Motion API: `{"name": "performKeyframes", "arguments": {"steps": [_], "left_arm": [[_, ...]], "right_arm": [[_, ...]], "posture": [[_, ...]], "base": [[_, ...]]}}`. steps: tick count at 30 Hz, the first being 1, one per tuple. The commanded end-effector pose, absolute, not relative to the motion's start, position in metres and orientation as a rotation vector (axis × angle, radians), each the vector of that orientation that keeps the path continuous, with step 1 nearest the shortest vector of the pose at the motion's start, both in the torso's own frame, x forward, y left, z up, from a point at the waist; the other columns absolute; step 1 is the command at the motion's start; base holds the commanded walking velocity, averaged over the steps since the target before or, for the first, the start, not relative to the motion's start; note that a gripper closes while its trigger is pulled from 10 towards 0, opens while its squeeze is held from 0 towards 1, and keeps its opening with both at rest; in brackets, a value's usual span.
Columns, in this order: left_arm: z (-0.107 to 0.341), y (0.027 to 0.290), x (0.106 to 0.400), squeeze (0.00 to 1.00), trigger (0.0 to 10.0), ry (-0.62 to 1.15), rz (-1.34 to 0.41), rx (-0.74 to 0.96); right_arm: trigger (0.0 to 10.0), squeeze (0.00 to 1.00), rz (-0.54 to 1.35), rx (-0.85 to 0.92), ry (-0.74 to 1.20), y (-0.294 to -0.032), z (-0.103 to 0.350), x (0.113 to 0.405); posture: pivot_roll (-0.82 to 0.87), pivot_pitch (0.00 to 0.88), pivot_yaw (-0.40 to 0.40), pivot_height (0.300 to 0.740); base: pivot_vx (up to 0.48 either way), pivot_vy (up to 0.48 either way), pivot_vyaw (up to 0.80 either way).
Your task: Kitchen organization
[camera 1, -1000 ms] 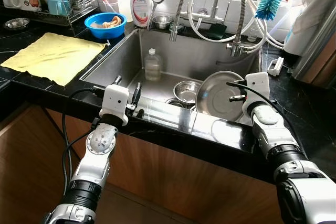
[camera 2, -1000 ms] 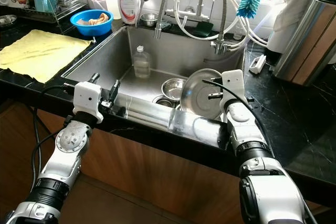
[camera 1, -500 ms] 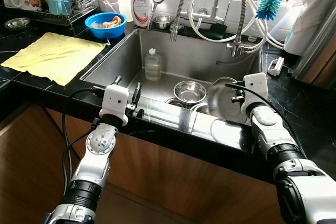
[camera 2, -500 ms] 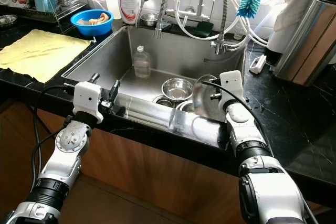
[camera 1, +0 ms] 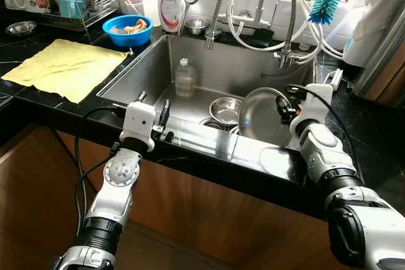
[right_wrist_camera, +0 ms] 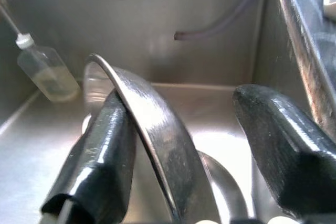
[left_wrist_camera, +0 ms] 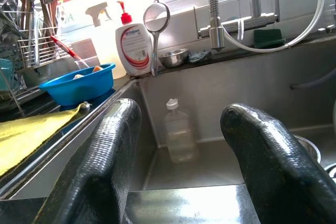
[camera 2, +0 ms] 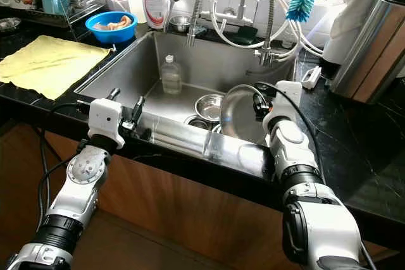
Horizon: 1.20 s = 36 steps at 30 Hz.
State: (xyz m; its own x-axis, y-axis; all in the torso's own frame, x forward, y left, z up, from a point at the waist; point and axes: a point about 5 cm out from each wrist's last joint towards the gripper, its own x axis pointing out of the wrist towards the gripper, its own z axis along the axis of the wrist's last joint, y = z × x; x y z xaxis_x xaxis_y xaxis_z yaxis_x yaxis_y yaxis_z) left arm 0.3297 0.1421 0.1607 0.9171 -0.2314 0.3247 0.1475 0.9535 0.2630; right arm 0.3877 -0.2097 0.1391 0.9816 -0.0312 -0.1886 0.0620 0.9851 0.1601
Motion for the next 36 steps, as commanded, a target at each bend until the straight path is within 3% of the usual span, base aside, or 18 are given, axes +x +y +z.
{"name": "performKeyframes", "arguments": {"steps": [1,3,4,14,25,27,36], "left_arm": [[0.163,0.14,0.329,0.0,10.0,-0.372,-0.208,0.257],[0.163,0.14,0.33,0.0,10.0,-0.372,-0.208,0.258],[0.163,0.14,0.33,0.0,10.0,-0.371,-0.207,0.259],[0.163,0.141,0.329,0.0,10.0,-0.369,-0.207,0.261],[0.165,0.142,0.329,0.0,10.0,-0.383,-0.19,0.257],[0.173,0.146,0.328,0.0,10.0,-0.414,-0.157,0.253],[0.179,0.153,0.321,0.0,10.0,-0.435,-0.135,0.236]], "right_arm": [[10.0,1.0,-0.04,0.197,0.171,-0.207,0.148,0.392],[10.0,1.0,-0.038,0.275,0.18,-0.206,0.149,0.393],[10.0,0.0,-0.033,0.287,0.184,-0.206,0.149,0.393],[10.0,0.0,-0.051,0.398,0.207,-0.207,0.149,0.394],[10.0,0.0,-0.014,0.097,-0.133,-0.202,0.195,0.39],[10.0,0.0,0.021,-0.041,-0.301,-0.189,0.207,0.364],[10.0,0.0,-0.053,-0.112,-0.346,-0.185,0.182,0.312]], "posture": [[0.1,0.0,-0.047,0.74],[0.1,0.0,-0.046,0.74],[0.1,0.0,-0.046,0.74],[0.1,0.0,-0.046,0.74],[0.09,0.0,-0.05,0.74],[0.08,0.0,-0.051,0.74],[0.06,0.0,-0.047,0.74]], "base": [[0.0,0.0,0.0],[0.0,0.0,0.0],[0.0,0.0,0.0],[0.0,0.0,0.0],[0.0,0.0,0.0],[0.0,0.0,0.0],[0.0,0.0,0.0]]}}
